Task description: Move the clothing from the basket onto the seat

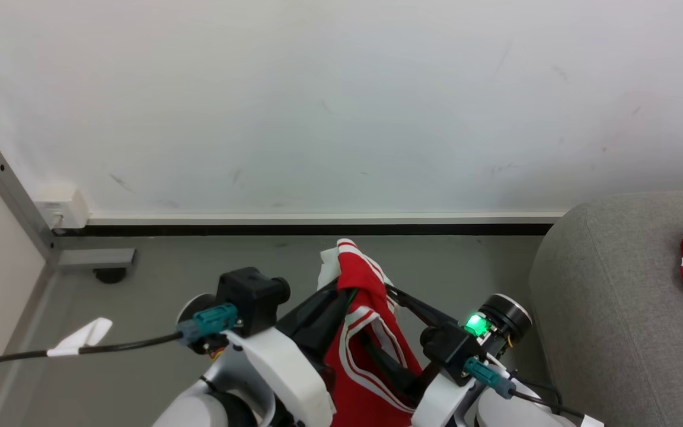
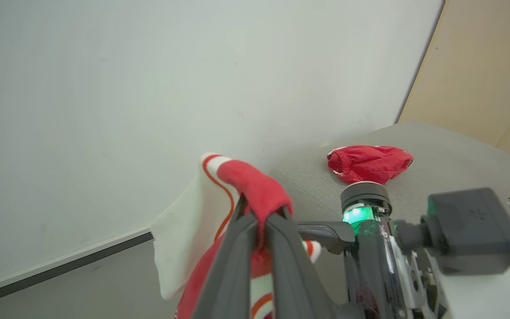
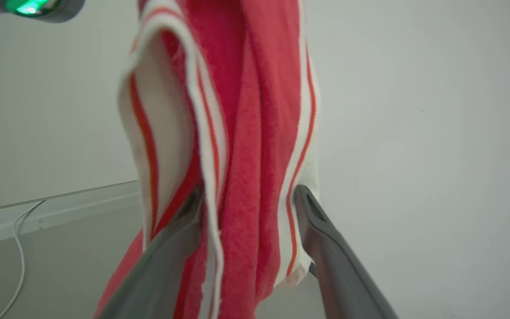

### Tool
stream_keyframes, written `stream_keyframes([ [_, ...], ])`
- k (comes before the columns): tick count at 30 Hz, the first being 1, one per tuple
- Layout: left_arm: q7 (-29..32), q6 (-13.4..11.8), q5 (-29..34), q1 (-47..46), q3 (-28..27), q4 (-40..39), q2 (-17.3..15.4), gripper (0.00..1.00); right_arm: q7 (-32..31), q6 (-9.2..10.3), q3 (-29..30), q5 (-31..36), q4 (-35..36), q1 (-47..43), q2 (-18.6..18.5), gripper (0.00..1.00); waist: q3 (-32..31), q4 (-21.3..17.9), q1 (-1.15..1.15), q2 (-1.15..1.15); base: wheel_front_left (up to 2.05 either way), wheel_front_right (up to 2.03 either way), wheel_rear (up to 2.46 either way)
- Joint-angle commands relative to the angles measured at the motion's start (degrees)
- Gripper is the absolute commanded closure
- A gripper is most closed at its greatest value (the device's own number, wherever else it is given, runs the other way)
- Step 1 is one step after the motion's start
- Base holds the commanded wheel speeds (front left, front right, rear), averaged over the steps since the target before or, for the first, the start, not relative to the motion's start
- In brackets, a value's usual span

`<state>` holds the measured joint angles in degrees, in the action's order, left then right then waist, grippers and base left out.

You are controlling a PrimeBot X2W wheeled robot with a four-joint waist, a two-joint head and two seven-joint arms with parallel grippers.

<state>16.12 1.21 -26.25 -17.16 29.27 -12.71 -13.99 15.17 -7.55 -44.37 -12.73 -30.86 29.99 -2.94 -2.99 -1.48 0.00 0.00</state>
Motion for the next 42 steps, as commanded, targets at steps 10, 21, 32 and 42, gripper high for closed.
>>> stream_keyframes([
  [10, 1.20, 0.61, -2.07, 0.70, 0.85, -2.05, 0.24, 1.00, -0.03, 0.13, -4.65, -7.32, -1.60, -0.18, -0.05, 1.00, 0.04, 0.75, 0.00, 0.00, 0.00, 0.00, 0.00],
  [21, -0.89, -0.21, -3.46, 3.66, -0.95, -1.28, -1.09, 0.25, -0.02, 0.13, -2.23, -13.01, -1.15, -0.05, -0.01, 1.00, 0.53, 0.07, 0.00, 0.00, 0.00, 0.00, 0.00],
  [32, -9.58, 0.38, -1.14, 8.19, -1.23, 4.42, -2.16, 0.00, -0.01, 0.13, 6.62, -10.78, 1.89, -1.56, -0.28, 1.00, 1.37, -2.96, 0.00, 0.00, 0.00, 0.00, 0.00],
  [42, -17.37, 2.16, 0.17, 8.93, 0.23, 9.82, -1.23, 0.00, -0.01, 0.13, 11.77, -9.02, 4.41, -2.78, -1.48, 1.00, 2.83, -8.27, 0.00, 0.00, 0.00, 0.00, 0.00],
])
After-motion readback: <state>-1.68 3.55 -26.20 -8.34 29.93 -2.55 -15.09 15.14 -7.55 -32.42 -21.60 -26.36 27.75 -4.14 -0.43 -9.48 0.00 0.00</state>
